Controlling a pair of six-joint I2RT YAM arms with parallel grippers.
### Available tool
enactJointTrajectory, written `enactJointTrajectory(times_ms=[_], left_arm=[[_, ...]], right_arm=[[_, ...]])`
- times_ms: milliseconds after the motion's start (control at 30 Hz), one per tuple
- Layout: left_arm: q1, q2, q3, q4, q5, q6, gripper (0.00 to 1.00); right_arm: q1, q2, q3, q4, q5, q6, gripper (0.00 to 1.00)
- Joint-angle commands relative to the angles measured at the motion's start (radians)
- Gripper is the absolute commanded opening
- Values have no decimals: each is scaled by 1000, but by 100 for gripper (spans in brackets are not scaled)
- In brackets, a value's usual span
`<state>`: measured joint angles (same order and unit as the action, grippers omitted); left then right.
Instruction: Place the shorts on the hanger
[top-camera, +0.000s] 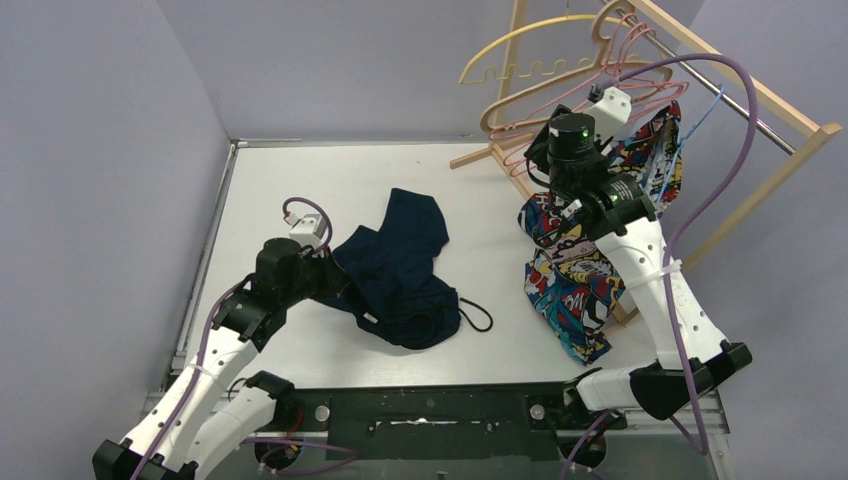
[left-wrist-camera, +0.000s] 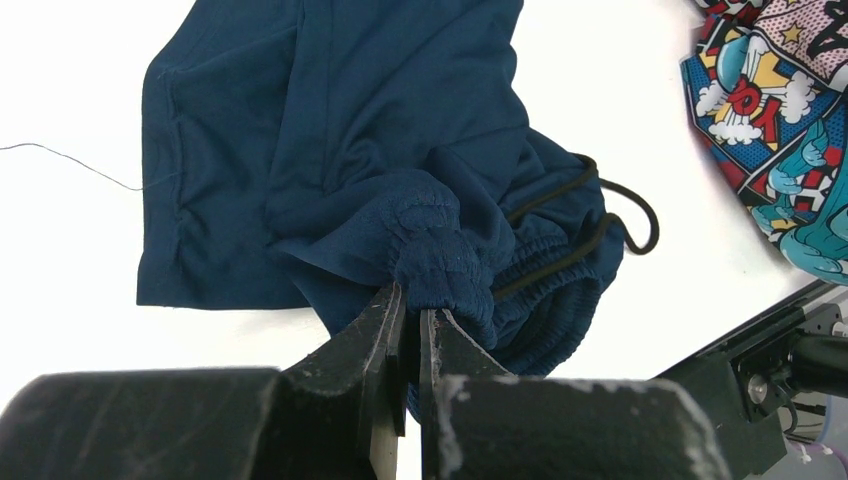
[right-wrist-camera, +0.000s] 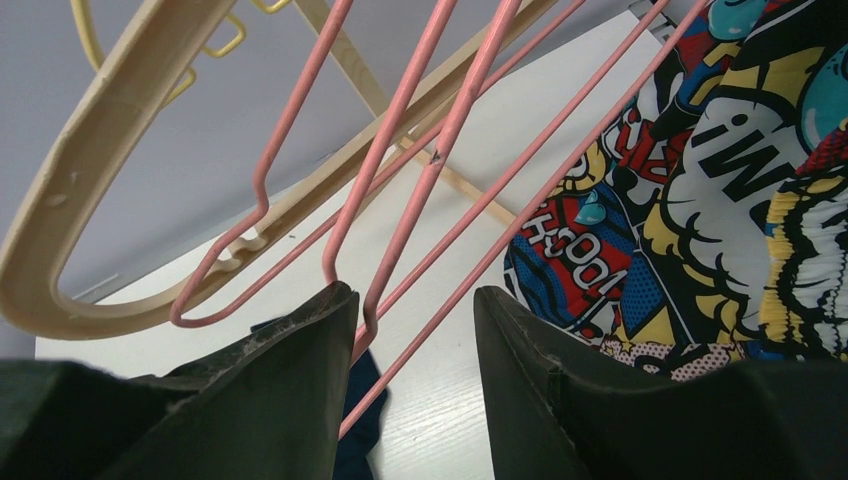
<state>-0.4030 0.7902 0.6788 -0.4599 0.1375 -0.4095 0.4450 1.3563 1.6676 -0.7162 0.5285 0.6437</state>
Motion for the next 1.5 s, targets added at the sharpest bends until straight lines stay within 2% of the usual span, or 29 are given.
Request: enactJointTrajectory(times_ms=[0,300,733,933,1067,1300,1467], left_arm=[[3,-26,8,62,-2,6,0],[3,-34,6,65,-4,5,0],[2,-40,5,64,-3,3,0],[1,-27,7,65,2,5,0],[2,-21,6,67,6,5,0],[2,-19,7,67,9,5,0],[2,-17,7,66,7,5,0]], right_arm=[[-20,26,-3,77,-47,16,47],[-70,19,-42,97,-20,-25,41],[-70,13,-12,35,188,-144,31],[-72,39,18,32,274,-185,30],[-71,73,69,-16,327,-195,25],[-71,60,86,32,407,-265,2],[-72,22,31,163,408,-362,0]])
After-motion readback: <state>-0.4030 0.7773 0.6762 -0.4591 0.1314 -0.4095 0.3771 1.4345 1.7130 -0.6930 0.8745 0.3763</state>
